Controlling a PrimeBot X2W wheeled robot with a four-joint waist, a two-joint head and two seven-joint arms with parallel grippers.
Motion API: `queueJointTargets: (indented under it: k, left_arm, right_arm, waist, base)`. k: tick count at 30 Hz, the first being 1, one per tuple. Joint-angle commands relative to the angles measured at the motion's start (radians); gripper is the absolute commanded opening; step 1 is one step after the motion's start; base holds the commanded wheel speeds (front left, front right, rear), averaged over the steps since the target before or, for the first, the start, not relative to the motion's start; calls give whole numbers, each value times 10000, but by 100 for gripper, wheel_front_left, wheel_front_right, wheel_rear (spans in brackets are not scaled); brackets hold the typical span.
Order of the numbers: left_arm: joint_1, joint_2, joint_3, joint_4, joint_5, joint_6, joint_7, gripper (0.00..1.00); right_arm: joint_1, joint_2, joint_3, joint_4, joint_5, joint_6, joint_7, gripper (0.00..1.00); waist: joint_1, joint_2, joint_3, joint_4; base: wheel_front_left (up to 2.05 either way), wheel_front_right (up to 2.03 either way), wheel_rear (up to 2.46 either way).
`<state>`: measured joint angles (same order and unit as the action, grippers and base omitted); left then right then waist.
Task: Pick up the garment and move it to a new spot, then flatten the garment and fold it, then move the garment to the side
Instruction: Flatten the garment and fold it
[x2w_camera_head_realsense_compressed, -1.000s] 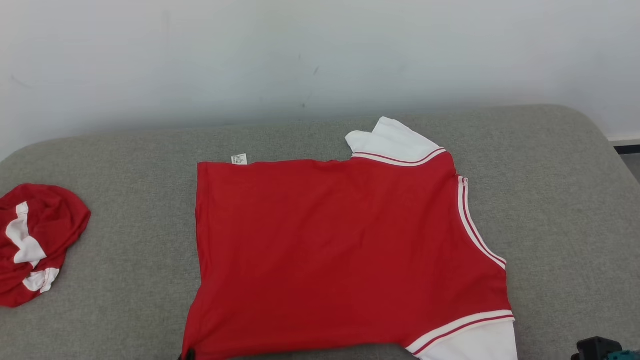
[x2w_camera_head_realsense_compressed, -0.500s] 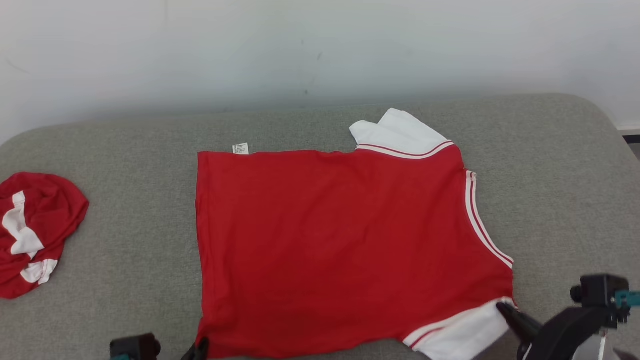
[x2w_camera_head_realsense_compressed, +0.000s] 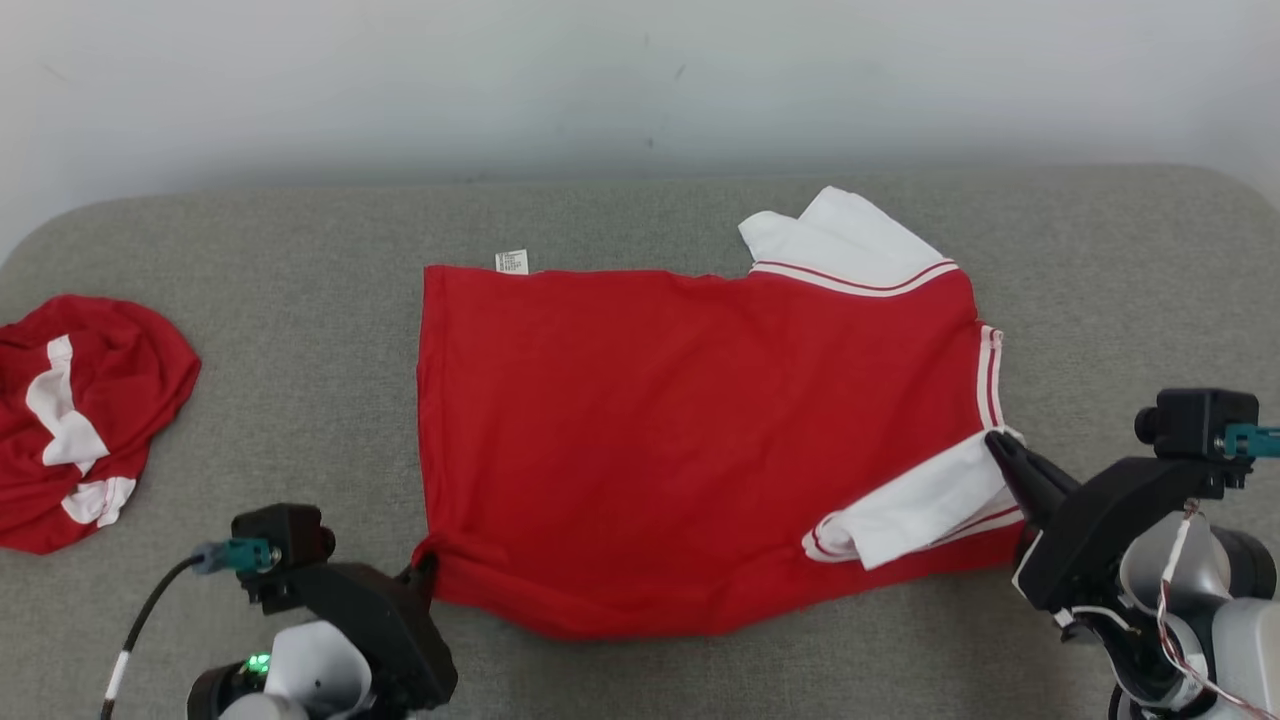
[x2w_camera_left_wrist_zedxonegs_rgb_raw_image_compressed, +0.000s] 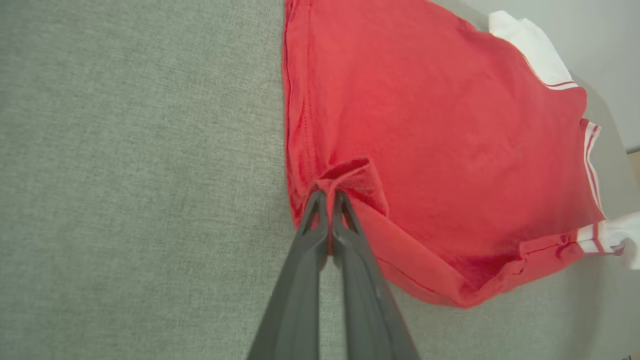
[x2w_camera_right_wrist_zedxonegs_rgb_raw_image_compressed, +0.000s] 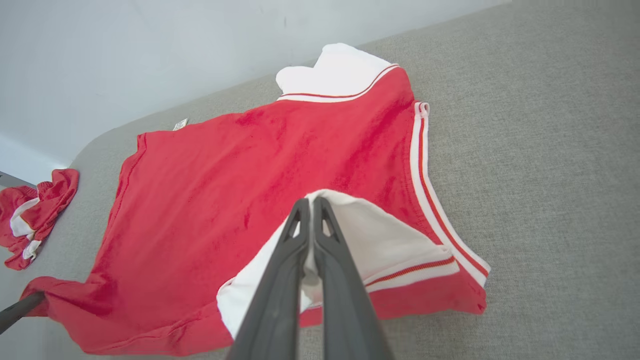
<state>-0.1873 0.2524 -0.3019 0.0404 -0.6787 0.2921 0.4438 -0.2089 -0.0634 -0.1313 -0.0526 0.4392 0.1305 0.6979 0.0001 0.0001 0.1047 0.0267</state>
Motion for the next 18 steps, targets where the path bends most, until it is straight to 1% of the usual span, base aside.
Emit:
queueJointTargets:
  k: [1,8,11,13,18]
  left_arm:
    - [-193,-66,43,90,-68,82,18,0]
    - [-929,-443,125,846,-41,342,-186,0]
    - [-1160,-535,128,1193,-18,340,-302,0]
    - [-1320,-574,147,1426,-1,375,-350,0]
    - [-1764,-525,127,1987,140,416,-392,0]
  right_arm:
    - [-142,-127,60,136,-92,3,-156,0]
    - [-869,-609,591,1005,-400,3,-1547,0]
    - [-1076,-817,774,1365,-453,3,-2098,0]
    - [-1213,-976,837,1605,-586,3,-2496,0]
    - [-1500,-1056,971,2159,-866,1,-3342,0]
  waist:
    - [-1,-1,143,66]
    - [-1,-1,521,132]
    - [-1,-1,640,146]
    - [-1,-1,705,155]
    - [-1,-1,854,124]
  base:
    - [0,0,0]
    - [0,0,0]
    - [0,0,0]
    - [0,0,0]
    - [0,0,0]
